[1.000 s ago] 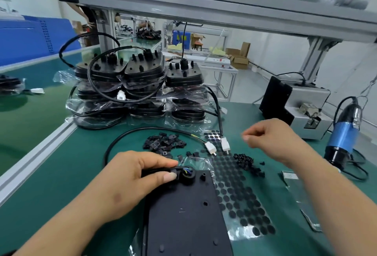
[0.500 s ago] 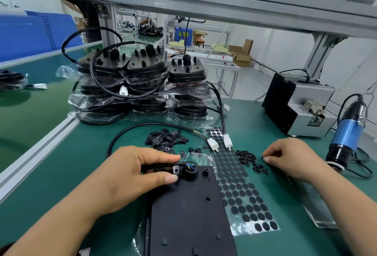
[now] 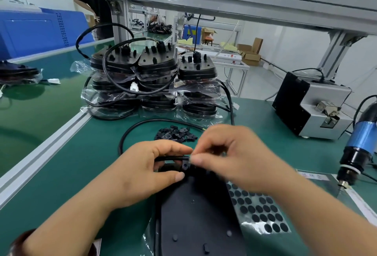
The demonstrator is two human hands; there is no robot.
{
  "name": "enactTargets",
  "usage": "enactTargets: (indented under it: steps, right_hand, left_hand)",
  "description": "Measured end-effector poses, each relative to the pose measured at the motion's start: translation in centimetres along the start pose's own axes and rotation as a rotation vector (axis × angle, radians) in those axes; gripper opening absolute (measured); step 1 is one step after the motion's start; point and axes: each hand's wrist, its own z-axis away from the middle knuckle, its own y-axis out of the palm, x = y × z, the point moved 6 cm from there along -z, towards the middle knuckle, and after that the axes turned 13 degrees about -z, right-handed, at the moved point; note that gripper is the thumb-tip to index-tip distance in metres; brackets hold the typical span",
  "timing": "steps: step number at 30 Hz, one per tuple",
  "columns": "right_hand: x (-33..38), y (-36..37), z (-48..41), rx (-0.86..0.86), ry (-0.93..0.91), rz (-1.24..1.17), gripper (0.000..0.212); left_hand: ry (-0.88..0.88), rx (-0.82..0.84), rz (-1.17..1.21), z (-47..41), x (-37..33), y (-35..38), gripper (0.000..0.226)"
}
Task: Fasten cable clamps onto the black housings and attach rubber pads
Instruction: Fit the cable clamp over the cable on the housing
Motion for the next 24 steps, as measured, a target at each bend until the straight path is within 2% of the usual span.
enactTargets:
  steps: [5, 11, 17, 24]
  right_hand:
    - [-0.41, 1.97, -0.85, 0.016, -0.033, -0.019, 0.009]
    - [-0.17, 1.85, -0.63, 0.002, -0.011, 0.044, 0.014]
    - [0.21, 1.87, -0.51, 0.031, 0.022, 0.073, 0.008]
    - [-0.1, 1.63, -0.24, 0.002, 0.073, 0.031, 0.01]
  left_hand:
    - [-0.022, -0.009, 0.002, -0.1, -0.07, 0.24, 0.038]
    - [-0.054, -0.051, 0.032, -0.23, 0.06, 0.26, 0.042]
    - [-0.068, -0.055, 0.065, -0.27, 0.26, 0.26, 0.04]
    - [-0.081, -0.038, 0.073, -0.39, 0.3, 0.34, 0.039]
